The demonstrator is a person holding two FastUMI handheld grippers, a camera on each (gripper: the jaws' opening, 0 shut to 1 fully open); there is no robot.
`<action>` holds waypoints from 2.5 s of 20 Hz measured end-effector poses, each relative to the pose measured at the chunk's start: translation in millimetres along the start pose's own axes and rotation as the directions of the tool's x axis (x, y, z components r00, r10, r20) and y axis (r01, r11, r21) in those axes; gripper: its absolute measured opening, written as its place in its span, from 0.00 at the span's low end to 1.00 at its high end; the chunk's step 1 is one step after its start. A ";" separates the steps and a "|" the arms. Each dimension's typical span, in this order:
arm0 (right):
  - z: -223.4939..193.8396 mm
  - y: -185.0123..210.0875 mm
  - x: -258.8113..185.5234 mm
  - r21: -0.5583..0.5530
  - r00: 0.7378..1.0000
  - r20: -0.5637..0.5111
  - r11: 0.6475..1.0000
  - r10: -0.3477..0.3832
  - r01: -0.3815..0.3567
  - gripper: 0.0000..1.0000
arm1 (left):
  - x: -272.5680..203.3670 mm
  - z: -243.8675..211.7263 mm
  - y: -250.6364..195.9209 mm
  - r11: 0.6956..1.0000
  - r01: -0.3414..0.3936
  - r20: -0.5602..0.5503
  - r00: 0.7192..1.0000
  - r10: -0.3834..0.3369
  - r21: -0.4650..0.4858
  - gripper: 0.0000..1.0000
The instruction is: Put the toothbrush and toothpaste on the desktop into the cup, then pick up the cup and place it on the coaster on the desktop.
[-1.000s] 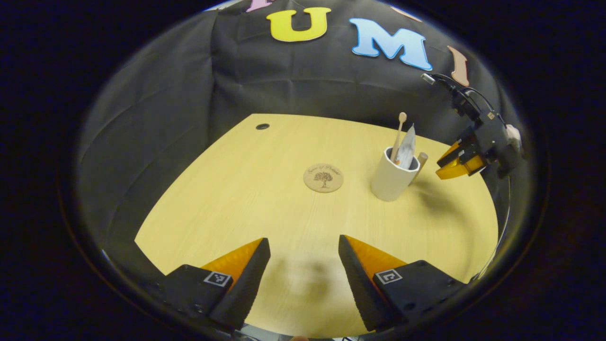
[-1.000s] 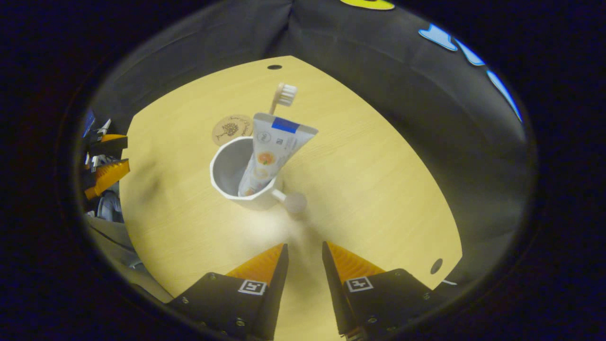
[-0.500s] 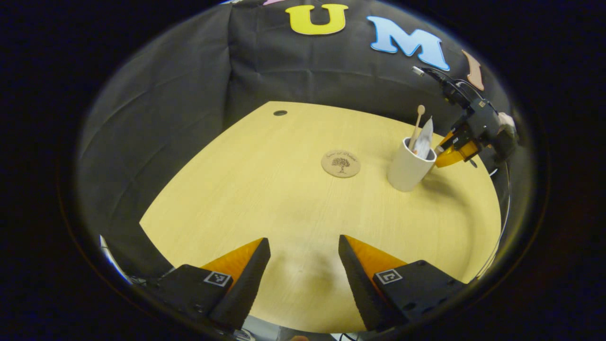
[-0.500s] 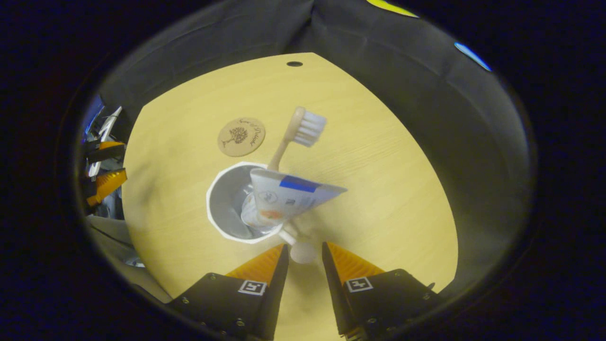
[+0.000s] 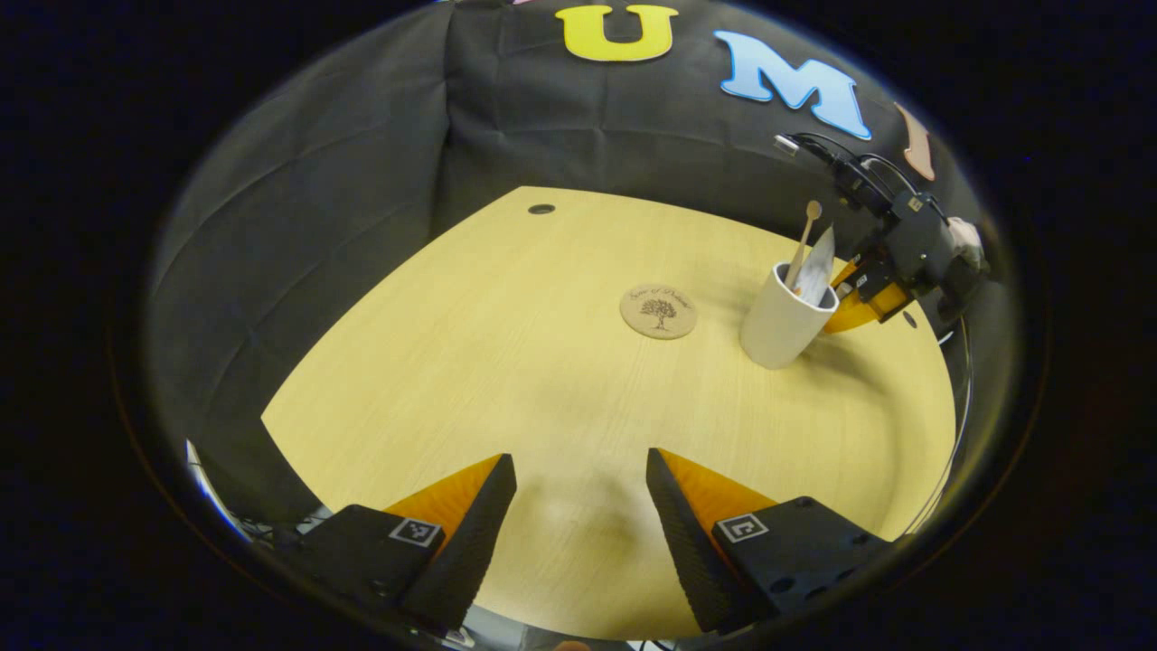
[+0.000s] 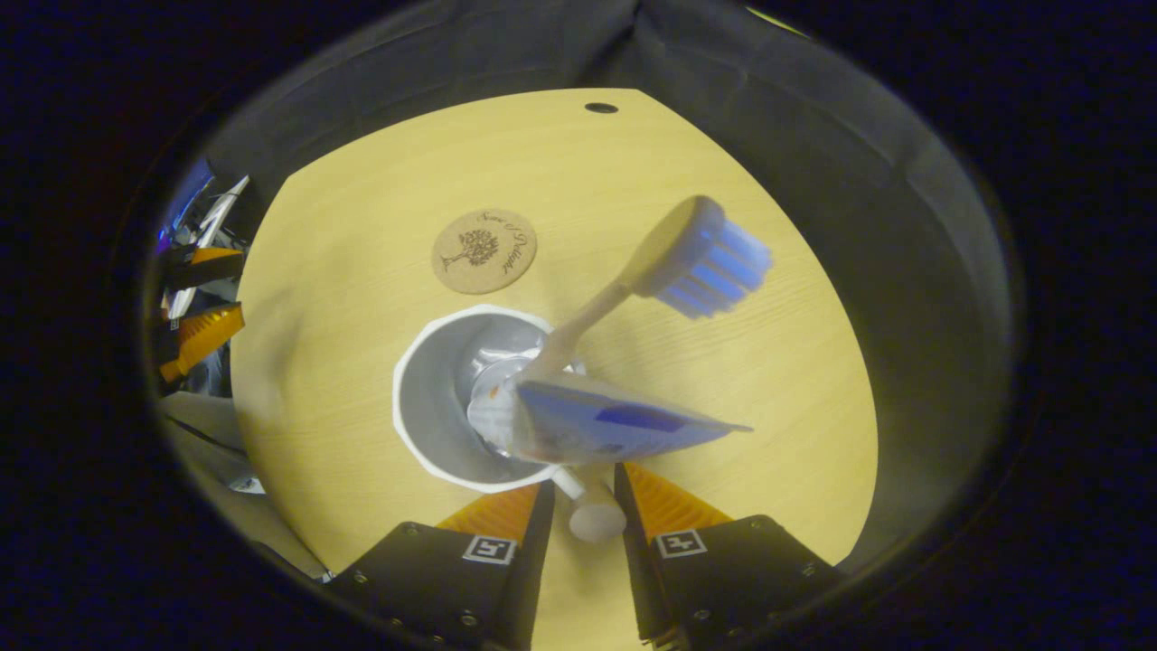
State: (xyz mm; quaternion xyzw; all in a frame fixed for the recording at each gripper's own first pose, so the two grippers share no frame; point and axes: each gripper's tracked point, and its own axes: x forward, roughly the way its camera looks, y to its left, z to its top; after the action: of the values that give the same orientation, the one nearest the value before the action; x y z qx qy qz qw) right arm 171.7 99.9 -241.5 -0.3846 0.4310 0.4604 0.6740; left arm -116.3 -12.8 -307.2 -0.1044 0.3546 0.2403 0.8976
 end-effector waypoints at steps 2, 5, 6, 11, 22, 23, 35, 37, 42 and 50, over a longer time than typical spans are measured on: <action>6.9 -3.3 -0.9 -0.006 1.000 0.010 1.000 -0.008 0.008 0.42 | 1.8 3.3 -1.8 1.000 0.000 -0.003 1.000 0.000 -0.008 0.95; -0.7 0.8 0.5 -0.005 1.000 -0.001 1.000 -0.002 0.002 0.25 | 3.5 4.0 -3.3 1.000 -0.003 -0.006 1.000 0.003 -0.012 0.95; -1.7 3.7 0.6 0.015 1.000 0.005 1.000 -0.007 0.007 0.26 | 3.4 4.1 -4.1 1.000 -0.001 -0.006 1.000 0.001 -0.012 0.95; -2.9 5.8 -1.6 0.093 0.998 0.035 0.995 -0.050 0.046 0.18 | 5.1 10.6 -6.9 1.000 0.002 -0.005 1.000 -0.002 -0.014 0.95; 8.4 12.1 -15.2 0.228 0.996 0.055 0.972 -0.069 0.054 0.13 | -1.8 1.1 -0.5 1.000 0.011 0.006 1.000 -0.010 -0.011 0.94; 11.9 16.0 -14.8 0.236 0.996 0.064 0.970 -0.069 0.052 0.13 | -2.1 1.2 0.3 1.000 0.011 0.008 1.000 -0.011 -0.009 0.94; 96.2 43.3 -8.1 0.323 0.987 0.141 0.946 -0.078 0.029 0.13 | -7.7 4.9 53.2 1.000 0.003 0.006 1.000 -0.003 -0.026 0.95; 110.9 47.9 -5.3 0.335 0.987 0.145 0.942 -0.075 0.023 0.13 | -7.1 3.6 61.6 1.000 0.003 0.005 1.000 -0.003 -0.025 0.95; 128.0 60.3 1.3 0.321 0.987 0.133 0.946 -0.093 0.046 0.13 | 0.7 7.1 81.5 0.999 0.015 -0.003 1.000 -0.015 -0.034 0.95; 123.9 65.7 8.4 0.388 0.986 0.122 0.920 -0.112 0.056 0.19 | -2.4 5.1 105.7 1.000 0.023 -0.004 1.000 -0.023 -0.021 0.95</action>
State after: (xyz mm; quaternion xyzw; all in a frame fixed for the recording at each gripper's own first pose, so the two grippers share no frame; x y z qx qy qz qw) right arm 138.9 234.2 -216.1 -0.2297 0.4469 0.3640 0.7842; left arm -168.2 79.4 -303.7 -0.1182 0.3529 0.2333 0.8984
